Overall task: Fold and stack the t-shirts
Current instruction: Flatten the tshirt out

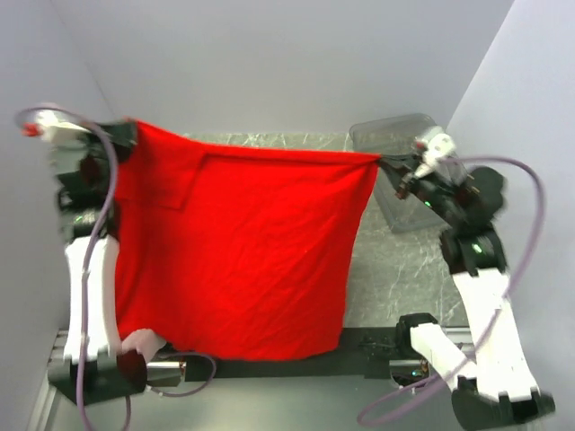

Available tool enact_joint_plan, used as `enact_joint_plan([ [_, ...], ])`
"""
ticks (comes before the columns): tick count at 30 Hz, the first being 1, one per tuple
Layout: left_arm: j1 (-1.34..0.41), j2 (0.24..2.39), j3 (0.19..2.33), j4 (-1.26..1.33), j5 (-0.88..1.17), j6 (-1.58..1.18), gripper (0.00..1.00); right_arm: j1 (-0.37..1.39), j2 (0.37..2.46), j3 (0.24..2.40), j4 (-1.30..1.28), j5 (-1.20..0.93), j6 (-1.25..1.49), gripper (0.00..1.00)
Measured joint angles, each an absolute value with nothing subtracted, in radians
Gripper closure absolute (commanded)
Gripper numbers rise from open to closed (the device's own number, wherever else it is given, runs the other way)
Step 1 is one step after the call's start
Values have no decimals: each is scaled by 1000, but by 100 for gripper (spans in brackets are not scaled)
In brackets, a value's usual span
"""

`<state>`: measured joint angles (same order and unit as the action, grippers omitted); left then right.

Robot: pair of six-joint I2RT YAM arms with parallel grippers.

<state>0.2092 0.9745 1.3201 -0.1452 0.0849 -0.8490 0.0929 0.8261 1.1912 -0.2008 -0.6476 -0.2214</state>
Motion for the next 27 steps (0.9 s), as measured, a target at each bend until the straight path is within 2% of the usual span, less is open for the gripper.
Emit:
enact_joint_plan([
  [4, 208, 1110, 1068, -45, 142, -885, 99, 93, 929, 1052, -109, -609, -216, 100],
  [9, 190, 1346, 1031, 118, 195, -885, 99, 94, 1142, 942, 36, -542, -213, 100],
  [14, 162, 1674, 1151, 270, 245, -884, 99, 93, 1441, 996, 155, -445, -181, 100],
  [19, 136, 1937, 1334, 269, 265, -877, 99, 94, 1663, 1065, 233, -347, -158, 100],
  [27, 116, 2124, 1590, 257, 272, -891, 99, 94, 1926, 1383, 239, -188, -56, 100],
])
